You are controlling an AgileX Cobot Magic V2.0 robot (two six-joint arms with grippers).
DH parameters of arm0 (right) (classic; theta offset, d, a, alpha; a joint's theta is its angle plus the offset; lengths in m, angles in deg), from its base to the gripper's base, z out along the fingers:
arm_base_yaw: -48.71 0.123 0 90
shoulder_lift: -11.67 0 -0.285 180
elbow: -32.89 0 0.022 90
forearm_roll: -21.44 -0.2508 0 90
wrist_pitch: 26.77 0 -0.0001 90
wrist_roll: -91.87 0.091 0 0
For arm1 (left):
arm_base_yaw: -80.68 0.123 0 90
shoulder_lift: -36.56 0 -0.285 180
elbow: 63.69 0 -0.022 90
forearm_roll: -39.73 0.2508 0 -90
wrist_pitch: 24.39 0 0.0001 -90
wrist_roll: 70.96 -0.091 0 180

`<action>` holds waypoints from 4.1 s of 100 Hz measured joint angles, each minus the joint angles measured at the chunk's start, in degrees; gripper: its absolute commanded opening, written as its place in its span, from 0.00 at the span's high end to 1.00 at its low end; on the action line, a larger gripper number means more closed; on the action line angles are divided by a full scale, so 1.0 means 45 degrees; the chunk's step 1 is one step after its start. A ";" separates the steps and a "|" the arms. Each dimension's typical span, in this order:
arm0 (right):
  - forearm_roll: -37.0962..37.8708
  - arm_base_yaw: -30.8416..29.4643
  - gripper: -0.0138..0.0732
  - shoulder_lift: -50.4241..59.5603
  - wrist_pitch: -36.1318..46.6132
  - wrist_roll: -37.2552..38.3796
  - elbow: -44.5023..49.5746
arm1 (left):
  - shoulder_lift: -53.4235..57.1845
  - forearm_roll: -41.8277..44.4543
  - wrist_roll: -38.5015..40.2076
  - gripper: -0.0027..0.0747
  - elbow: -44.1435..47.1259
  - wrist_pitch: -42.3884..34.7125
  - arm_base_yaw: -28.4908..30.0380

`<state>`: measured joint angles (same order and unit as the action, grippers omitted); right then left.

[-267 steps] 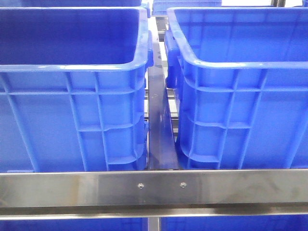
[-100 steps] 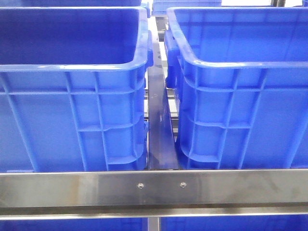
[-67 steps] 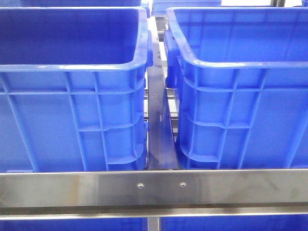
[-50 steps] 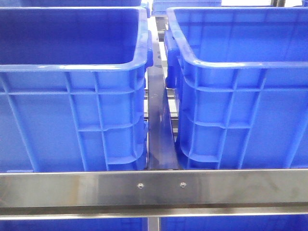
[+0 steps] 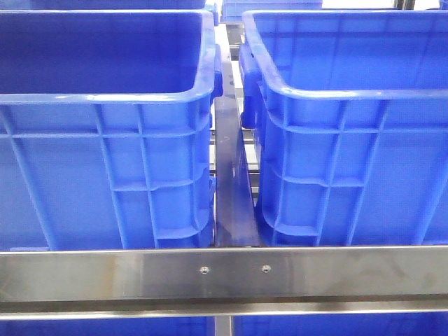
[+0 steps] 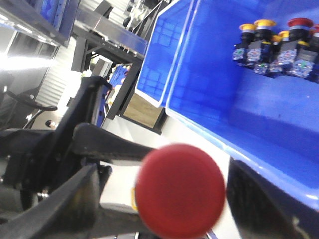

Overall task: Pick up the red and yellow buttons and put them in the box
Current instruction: 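Grasp the red button cap with the right gripper, release left gripper, then carry the red button into the empty crate with the right gripper, then lower the red button to the crate floor and open the right gripper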

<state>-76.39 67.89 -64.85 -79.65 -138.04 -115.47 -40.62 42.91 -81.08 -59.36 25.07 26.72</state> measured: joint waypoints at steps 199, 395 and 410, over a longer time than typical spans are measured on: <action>0.0000 0.0109 0.73 -0.0394 0.1467 -0.0197 -0.0260 | 0.7455 0.0613 0.1972 0.32 0.4260 -0.0066 0.9218; 0.0694 -0.6319 0.73 -0.8873 0.4271 0.0064 -0.4981 | 1.1050 0.0613 0.2249 0.99 0.6550 -0.0728 0.9674; 0.0071 -0.6319 0.73 -0.9677 0.4224 0.0278 -0.5438 | 1.1050 0.0613 0.2249 0.99 0.6550 -0.0823 0.9674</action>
<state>-76.07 39.46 -108.40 -60.64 -136.79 -139.94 9.10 45.67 -70.96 -29.89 21.36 70.25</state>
